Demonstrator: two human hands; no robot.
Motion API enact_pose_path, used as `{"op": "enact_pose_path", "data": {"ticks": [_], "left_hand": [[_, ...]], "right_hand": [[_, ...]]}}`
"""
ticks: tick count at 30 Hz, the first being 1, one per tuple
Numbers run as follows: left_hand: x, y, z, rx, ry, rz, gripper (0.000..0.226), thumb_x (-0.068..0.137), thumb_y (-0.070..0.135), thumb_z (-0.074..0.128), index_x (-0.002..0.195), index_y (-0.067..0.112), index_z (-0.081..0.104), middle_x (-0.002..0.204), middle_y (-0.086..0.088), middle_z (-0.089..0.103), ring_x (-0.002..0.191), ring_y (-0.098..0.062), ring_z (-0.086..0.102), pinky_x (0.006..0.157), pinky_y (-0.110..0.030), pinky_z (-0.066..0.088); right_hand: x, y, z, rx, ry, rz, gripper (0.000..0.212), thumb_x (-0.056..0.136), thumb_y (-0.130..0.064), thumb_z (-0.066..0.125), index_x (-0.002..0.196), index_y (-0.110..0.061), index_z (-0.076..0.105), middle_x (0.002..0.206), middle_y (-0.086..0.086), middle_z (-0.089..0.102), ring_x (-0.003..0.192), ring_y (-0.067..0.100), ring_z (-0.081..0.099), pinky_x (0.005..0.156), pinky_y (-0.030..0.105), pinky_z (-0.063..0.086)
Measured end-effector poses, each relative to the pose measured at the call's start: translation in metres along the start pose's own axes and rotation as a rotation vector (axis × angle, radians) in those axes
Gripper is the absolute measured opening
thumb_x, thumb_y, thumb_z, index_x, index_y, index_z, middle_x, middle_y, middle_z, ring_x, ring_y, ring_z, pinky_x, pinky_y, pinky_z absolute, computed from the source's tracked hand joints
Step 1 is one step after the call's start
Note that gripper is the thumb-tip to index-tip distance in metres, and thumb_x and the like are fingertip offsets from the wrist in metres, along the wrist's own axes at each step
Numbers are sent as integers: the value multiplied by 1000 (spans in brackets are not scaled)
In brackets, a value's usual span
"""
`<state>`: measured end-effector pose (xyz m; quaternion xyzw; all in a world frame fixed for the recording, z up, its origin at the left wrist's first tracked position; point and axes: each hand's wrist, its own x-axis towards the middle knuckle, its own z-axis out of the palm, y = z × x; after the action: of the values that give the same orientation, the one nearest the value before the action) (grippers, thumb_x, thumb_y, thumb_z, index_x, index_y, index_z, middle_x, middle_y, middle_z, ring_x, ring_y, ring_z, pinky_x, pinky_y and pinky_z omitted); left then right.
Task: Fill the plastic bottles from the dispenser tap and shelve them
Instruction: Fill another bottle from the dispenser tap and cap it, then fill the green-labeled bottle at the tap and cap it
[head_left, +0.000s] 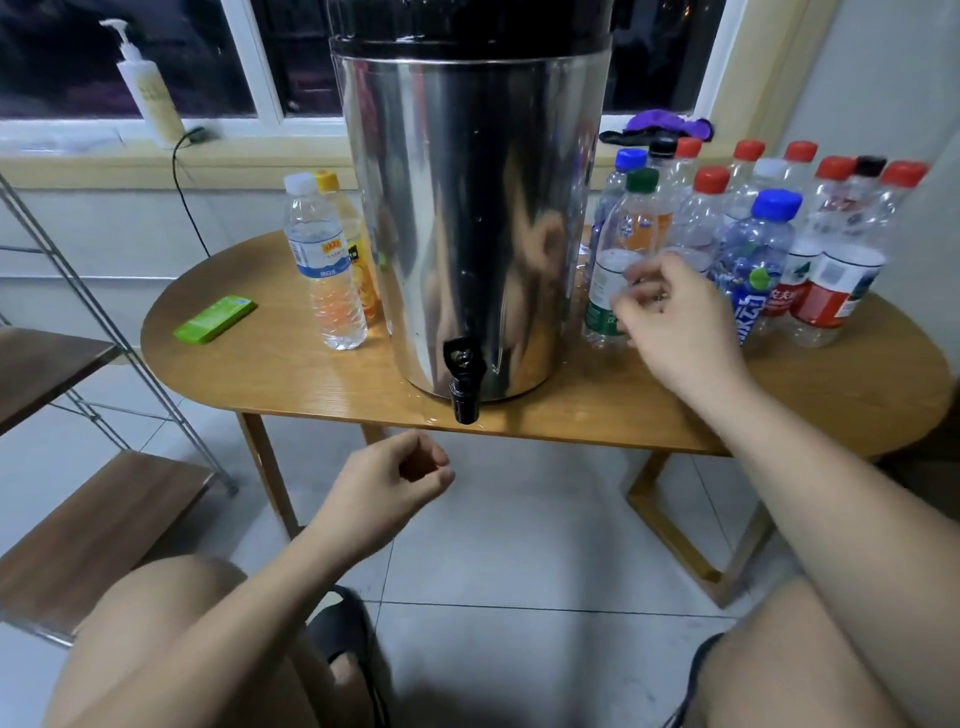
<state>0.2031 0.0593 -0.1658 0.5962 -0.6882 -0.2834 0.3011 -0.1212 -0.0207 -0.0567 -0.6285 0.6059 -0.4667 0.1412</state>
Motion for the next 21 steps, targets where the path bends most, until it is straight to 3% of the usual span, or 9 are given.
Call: {"op": "enact_pose_path", "data": {"ticks": [5, 9, 11, 13, 16, 21], "left_hand": [[0, -1, 19, 185, -133, 76, 13, 97, 44, 78, 105, 36, 72, 85, 20, 74, 87, 5, 68, 72, -15, 51], [0, 1, 25, 204, -172, 84, 14, 98, 45, 76, 108, 37, 70, 85, 24, 72, 91, 10, 66, 70, -9, 47], [0, 1, 25, 205, -176, 82, 14, 99, 46, 76, 109, 38, 70, 85, 23, 72, 91, 10, 66, 71, -10, 48], [1, 0, 24, 210, -169, 78, 16, 98, 48, 76, 110, 38, 71, 86, 24, 73, 91, 9, 67, 71, -12, 50], [1, -1, 22, 205, -160, 70, 18, 97, 48, 76, 110, 37, 72, 87, 24, 74, 91, 7, 68, 77, -20, 56], [0, -2, 21, 187, -150, 70, 17, 95, 49, 78, 107, 38, 72, 88, 29, 73, 90, 4, 70, 79, -27, 58]], "right_hand": [[58, -29, -26, -149, 95, -46, 53, 95, -34, 77, 140, -20, 54, 109, -2, 70, 86, 12, 66, 72, 31, 52], [92, -45, -39, -275, 80, 31, 69, 87, -51, 81, 140, -19, 51, 115, 8, 71, 95, 34, 72, 83, 51, 62], [102, -49, -41, -309, -12, 102, 73, 87, -56, 83, 141, -18, 53, 108, 10, 73, 87, 34, 74, 76, 51, 64], [106, -53, -40, -347, -115, 130, 59, 89, -53, 84, 128, -13, 64, 95, 11, 74, 73, 28, 72, 62, 40, 58], [106, -51, -35, -371, -164, 115, 42, 89, -51, 85, 96, -12, 70, 85, 12, 74, 63, 23, 64, 56, 33, 49], [91, -43, -30, -420, -170, 134, 56, 84, -59, 83, 96, -5, 73, 69, 12, 69, 56, 26, 63, 55, 33, 49]]}}
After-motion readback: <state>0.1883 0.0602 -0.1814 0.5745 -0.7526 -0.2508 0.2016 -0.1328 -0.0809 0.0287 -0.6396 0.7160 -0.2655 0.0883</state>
